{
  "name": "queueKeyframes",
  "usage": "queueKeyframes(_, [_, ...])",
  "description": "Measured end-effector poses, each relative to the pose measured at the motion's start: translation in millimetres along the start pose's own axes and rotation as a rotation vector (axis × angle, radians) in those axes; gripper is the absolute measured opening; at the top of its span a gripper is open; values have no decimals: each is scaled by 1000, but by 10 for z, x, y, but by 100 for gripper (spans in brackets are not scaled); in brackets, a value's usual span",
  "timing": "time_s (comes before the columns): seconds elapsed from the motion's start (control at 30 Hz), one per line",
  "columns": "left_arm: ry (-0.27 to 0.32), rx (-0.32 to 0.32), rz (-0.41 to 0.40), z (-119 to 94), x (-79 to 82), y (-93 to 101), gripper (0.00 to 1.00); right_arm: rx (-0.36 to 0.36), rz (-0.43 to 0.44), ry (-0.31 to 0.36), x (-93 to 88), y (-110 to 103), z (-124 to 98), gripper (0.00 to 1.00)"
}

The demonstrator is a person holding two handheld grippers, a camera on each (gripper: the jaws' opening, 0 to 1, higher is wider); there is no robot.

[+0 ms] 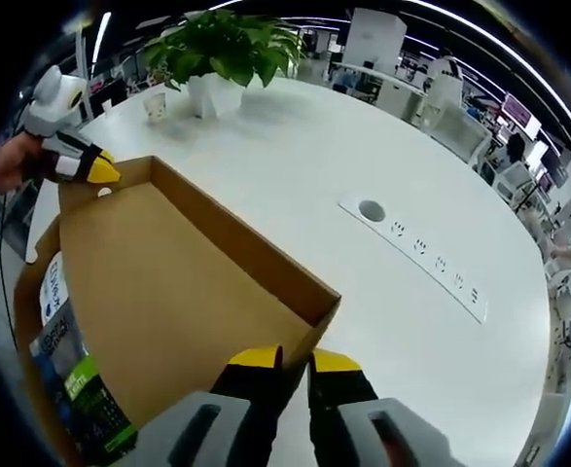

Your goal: Operate the shoe box by opening the lid, removing the specified soft item, and placing it in the target area until the item is outside and the box remains undamaged.

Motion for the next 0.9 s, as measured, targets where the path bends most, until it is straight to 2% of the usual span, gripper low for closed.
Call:
queueKeyframes(0.5, [11,14,33,-20,38,22,9,2,-24,12,8,-20,-42,11])
queueKeyframes(0.6, [19,13,31,-34,62,17,9,5,-53,18,9,-16,-70,15])
queueKeyframes(0.67, [19,17,44,-46,64,6,9,3,-43,27,22,7,-96,20])
queueKeyframes(0.77, [37,22,39,-91,91,-20,9,8,-27,44,43,3,-139,23])
queueKeyframes(0.83, [79,28,50,-153,160,-16,11,9,-49,57,53,-21,-176,23])
queueKeyframes(0.9, [80,18,68,-181,187,2,14,18,-50,66,61,-21,-198,23])
Point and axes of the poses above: the point that each gripper's makers call its tool centre point, and the gripper's own axes: z roughly forward along the fingers, y roughly to its right, x roughly out of its top, the point moved 9 cm from there along -z, roughly backward along the fingers, and after that the axes turned 13 degrees about z, right-handed, at the moved point
